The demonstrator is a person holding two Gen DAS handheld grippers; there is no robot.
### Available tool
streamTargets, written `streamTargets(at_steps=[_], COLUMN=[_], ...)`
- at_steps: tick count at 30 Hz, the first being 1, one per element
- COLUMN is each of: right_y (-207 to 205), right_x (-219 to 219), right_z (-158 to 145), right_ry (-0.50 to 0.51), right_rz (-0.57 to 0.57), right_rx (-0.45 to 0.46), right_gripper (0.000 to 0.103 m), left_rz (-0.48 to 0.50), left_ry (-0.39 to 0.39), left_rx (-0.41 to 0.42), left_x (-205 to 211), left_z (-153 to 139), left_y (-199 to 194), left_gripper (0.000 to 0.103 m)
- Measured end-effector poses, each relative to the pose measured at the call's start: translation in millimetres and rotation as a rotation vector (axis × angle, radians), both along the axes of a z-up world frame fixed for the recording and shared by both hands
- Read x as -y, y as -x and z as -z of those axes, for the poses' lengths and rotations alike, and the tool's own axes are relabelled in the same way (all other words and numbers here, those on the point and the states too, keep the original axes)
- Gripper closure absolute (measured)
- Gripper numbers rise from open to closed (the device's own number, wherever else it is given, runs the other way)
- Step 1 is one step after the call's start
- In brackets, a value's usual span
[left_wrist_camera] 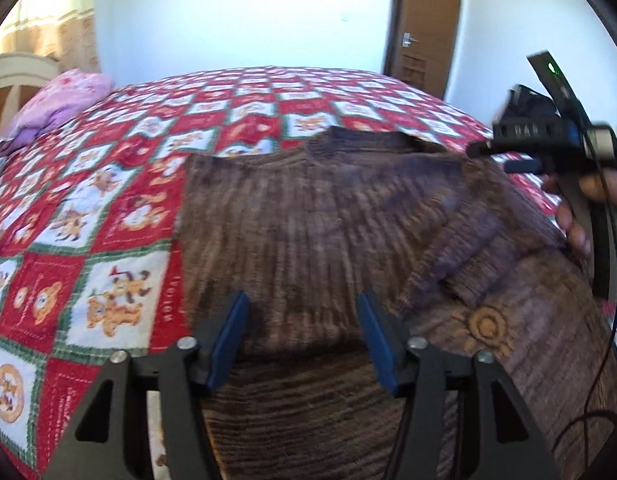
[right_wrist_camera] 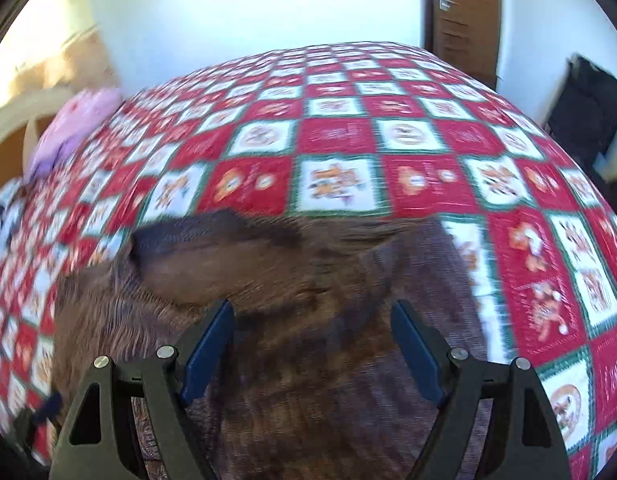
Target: Fold small clothes
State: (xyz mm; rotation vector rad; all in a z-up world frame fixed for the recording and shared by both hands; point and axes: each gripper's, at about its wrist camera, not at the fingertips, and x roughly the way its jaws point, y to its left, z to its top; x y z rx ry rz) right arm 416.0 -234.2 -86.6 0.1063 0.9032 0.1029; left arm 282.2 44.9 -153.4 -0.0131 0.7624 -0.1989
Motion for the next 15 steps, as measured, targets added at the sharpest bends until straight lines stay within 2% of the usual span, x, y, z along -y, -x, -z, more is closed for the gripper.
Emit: streamTargets(at_steps=[2, 5, 6, 7, 8, 10, 12, 15], right_y=[19, 39, 42, 46, 48, 48, 49, 66], right_x=[-12, -46, -53, -64, -73, -82, -80, -72], right_z=[-8, -7, -5, 0, 6, 20, 27, 29], right_ry=[-0.044, -0.031, -0.035, -0.039, -0.037, -0.017, -0.01, 0.004], right_rz=[-0.139, -0.313, -0.348, -0.394, -0.439, -0.464, -0.466, -0.508], right_rx=[0.033, 0.037, 0.031, 0.022, 0.01, -0.04, -0.077, -0.118], right_gripper=[0.022, 0.022, 0.024, 0.033, 0.036, 0.042, 0.051, 0.055], left_rz=[0.013, 0.018, 0.021, 0.022, 0.024, 0.03, 0.028, 0.02], left_ry=[0.008, 0.036, 0.054, 0.067, 0.078, 0.096, 0.108, 0.128], left_rx=[0.006, 0.013, 0.02, 0.024, 0.028, 0.035, 0.039, 0.036], left_x=[1, -3, -5, -6, -7, -9, -11, -14], left_z=[0, -1, -1, -2, -2, -2, -3, -1], left_y=[1, 2, 3, 5, 6, 8, 10, 11], left_gripper=[0.041, 0.041, 0.041, 0.041, 0.041, 0.035, 0.035, 0.035])
